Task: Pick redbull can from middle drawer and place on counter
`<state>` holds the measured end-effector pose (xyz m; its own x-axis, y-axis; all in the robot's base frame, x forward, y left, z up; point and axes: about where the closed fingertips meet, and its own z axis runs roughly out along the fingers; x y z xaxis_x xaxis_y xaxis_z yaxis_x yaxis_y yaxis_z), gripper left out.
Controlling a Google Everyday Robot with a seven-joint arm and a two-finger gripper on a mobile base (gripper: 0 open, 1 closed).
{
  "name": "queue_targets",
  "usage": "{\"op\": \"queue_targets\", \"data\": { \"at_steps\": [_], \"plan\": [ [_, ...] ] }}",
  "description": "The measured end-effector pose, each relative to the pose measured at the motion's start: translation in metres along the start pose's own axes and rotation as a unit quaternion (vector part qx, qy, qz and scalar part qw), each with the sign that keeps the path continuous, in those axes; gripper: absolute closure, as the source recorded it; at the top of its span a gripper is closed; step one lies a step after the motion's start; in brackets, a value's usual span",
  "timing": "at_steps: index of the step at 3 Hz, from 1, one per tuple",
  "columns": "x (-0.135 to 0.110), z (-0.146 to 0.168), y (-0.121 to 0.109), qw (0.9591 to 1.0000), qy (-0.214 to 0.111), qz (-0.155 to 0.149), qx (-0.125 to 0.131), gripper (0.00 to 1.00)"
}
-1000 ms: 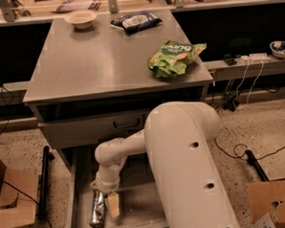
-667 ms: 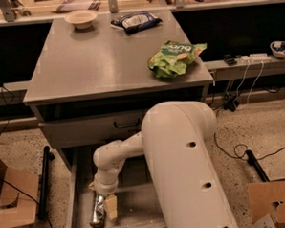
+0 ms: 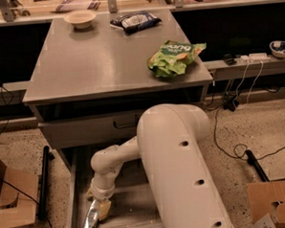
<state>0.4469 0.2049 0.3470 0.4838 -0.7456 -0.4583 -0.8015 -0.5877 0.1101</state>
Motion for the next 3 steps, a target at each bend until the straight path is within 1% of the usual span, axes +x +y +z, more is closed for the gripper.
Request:
{"op": "queue_targets", "data": {
  "at_steps": [1, 2, 3],
  "plan": [
    [-0.001, -0.003, 0.002, 1.0, 0.001, 0.003, -0.001, 0.72],
    [0.0, -0.003, 0.005, 0.9999, 0.005, 0.012, -0.003, 0.95],
    [-0.004, -0.027, 0.018, 0.9987, 0.027, 0.044, 0.006, 1.0]
  ]
}}
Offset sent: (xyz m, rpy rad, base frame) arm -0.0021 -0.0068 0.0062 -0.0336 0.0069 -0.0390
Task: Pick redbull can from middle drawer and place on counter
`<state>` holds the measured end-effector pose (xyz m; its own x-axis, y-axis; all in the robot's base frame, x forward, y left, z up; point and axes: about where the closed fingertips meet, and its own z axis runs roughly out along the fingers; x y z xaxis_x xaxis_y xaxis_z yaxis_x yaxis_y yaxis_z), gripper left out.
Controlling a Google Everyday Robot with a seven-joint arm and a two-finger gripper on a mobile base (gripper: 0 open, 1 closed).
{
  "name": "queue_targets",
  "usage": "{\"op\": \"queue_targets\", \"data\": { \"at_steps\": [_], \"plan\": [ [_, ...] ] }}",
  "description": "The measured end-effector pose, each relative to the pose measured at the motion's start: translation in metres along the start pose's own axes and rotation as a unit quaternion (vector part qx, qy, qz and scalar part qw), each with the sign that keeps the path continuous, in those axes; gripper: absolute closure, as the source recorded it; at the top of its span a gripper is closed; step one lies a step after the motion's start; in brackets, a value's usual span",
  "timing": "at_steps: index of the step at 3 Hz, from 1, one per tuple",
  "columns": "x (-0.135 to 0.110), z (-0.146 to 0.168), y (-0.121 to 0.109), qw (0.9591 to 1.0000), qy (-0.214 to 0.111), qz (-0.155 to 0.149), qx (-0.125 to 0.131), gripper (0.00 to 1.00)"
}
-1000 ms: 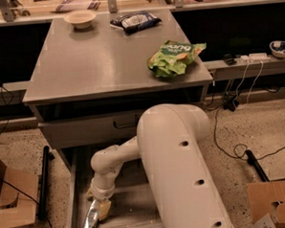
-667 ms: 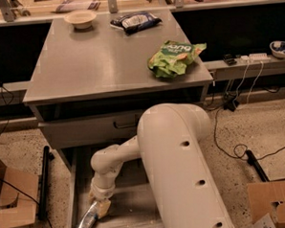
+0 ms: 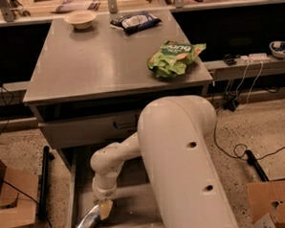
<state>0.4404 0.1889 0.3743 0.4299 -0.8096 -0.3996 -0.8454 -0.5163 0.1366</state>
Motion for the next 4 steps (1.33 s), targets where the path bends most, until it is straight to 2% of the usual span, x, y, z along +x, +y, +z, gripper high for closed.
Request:
{"op": "queue_targets", "data": {
  "at_steps": [1, 2, 3, 4],
  "plan": [
    [-0.009, -0.046, 0.022, 0.9981, 0.03, 0.047, 0.026, 1.0],
    [-0.019, -0.095, 0.053, 0.9931, 0.035, 0.091, 0.064, 1.0],
    [-0.023, -0.158, 0.095, 0.9835, 0.007, 0.113, 0.141, 1.0],
    [-0.026, -0.214, 0.118, 0.974, -0.014, 0.102, 0.202, 1.0]
  ]
}}
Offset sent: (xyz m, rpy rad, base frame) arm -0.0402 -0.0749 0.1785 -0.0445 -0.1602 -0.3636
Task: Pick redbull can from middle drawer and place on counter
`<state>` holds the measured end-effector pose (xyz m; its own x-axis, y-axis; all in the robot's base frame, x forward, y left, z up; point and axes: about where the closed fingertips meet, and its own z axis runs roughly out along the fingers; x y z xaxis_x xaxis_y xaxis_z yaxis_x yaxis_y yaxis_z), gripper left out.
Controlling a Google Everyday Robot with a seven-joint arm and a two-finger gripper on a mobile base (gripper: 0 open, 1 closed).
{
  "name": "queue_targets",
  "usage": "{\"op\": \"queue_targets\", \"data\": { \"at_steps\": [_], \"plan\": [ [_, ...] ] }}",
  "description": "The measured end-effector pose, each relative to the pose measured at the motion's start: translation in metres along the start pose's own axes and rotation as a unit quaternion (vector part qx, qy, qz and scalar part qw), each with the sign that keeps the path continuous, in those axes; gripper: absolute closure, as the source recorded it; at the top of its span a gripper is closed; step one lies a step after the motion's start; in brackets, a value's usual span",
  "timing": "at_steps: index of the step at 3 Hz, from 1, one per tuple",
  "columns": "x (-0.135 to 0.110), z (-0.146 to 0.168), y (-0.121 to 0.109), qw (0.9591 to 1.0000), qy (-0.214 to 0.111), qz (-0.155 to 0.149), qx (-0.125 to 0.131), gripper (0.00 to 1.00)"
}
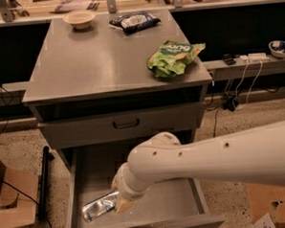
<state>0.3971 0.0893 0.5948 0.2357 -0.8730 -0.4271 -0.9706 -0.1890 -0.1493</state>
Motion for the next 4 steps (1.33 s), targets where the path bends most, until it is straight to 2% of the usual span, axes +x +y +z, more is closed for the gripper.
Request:
{"op": "queue_targets", "data": {
  "at_steps": [1, 2, 3, 4],
  "plan": [
    [0.021, -0.06, -0.018, 0.9986, -0.017, 0.019, 0.046, 1.0],
    [0.048, -0.13, -0.053, 0.9958, -0.01, -0.006, 0.09, 1.0],
    [0.07, -0.197, -0.094, 0.993, 0.017, -0.031, 0.113, 1.0],
    [0.093, -0.242, -0.132, 0.9925, 0.046, -0.041, 0.106, 1.0]
  ]
}}
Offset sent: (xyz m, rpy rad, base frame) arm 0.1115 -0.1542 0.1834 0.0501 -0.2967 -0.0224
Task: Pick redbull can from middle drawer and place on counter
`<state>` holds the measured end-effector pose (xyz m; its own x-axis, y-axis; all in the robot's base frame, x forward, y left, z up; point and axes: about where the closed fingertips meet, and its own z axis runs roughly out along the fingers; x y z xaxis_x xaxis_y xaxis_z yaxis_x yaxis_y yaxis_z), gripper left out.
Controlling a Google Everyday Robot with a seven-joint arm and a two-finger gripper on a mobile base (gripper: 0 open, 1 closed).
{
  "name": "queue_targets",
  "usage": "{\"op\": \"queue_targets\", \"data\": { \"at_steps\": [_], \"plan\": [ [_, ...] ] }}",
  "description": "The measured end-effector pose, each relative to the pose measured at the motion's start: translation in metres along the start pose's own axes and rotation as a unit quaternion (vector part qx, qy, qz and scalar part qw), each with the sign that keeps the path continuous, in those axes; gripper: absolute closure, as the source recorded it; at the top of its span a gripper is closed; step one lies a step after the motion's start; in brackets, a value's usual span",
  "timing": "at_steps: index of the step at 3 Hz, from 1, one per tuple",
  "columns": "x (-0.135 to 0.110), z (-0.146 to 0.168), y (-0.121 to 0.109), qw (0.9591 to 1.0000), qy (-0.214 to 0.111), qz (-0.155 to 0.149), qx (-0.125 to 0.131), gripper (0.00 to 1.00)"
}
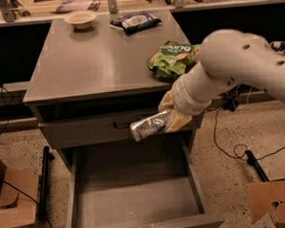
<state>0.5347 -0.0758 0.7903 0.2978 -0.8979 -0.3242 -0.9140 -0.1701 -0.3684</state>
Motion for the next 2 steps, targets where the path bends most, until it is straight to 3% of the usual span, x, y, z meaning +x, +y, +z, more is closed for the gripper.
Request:
{"op": "queue_targets", "data": {
  "at_steps": [1, 2],
  "plan": [
    [0.0003, -0.0288, -0.0179, 1.0, 0.003, -0.001, 0.005, 1.0],
    [0.0017, -0.0269, -0.0159, 0.9999, 0.011, 0.003, 0.003, 1.0]
  ]
}}
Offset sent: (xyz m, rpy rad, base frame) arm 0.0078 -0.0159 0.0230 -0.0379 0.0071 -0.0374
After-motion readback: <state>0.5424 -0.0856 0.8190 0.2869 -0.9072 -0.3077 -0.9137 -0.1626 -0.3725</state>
